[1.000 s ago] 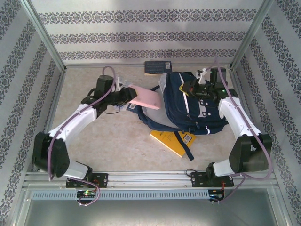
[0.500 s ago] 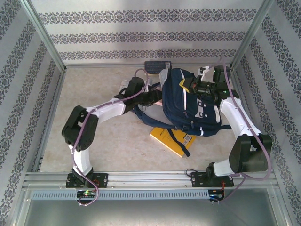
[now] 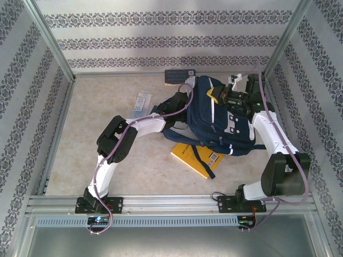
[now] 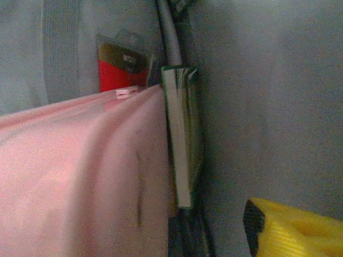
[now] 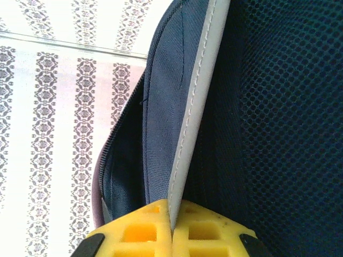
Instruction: Pack the student bag
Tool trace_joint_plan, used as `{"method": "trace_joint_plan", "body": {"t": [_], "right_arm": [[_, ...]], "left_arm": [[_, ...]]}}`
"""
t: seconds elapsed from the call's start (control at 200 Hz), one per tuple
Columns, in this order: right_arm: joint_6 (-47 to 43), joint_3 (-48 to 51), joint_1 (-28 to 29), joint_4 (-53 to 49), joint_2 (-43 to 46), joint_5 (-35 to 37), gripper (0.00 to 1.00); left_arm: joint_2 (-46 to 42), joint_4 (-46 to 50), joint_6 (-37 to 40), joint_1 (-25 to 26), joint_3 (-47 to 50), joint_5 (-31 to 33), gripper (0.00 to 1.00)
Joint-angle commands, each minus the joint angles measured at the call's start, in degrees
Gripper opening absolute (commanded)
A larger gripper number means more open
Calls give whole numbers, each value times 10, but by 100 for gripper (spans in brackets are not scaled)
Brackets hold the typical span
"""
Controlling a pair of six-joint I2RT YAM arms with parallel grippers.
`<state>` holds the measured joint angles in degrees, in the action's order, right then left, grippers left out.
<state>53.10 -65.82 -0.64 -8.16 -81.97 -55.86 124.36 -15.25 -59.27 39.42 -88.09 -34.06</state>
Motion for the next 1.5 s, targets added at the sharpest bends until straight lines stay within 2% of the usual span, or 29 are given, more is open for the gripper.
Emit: {"method": "trace_joint_plan", "body": {"t": [0.0, 0.215, 0.36, 0.55, 0.66, 0.774, 0.959, 1.054, 1.179, 1.324, 1.499], "right_arm": [[-28, -27, -8, 27, 33, -10, 0], [-54, -58, -41, -24, 48, 40, 0], [-148, -109, -54, -138, 59, 140, 0], [-247, -221, -58, -269, 37, 214, 0], [-271, -262, -58, -304, 24, 225, 0], [-271, -251, -57, -293, 21, 210, 0], [-289, -222, -46, -286, 16, 215, 0], [-360, -265, -3, -348, -8, 272, 0], [-422, -305, 62, -401, -44, 329, 0], [-426, -287, 104, -406, -67, 356, 0], [-412, -221, 128, -374, -66, 368, 0]], "left_arm": [[-54, 45, 35, -7, 5, 19, 78], [-150, 164, 115, -27, 19, 43, 82], [-206, 225, 156, -49, 25, 64, 83], [-252, 266, 175, -104, 46, 69, 83], [-273, 311, 204, -134, 48, 96, 83], [-286, 317, 224, -156, 55, 78, 83], [-288, 343, 255, -173, 48, 89, 83], [-286, 349, 251, -190, 52, 95, 83], [-276, 385, 253, -219, 49, 142, 83], [-222, 446, 268, -253, 15, 179, 84], [-122, 520, 325, -258, -73, 260, 86]]}}
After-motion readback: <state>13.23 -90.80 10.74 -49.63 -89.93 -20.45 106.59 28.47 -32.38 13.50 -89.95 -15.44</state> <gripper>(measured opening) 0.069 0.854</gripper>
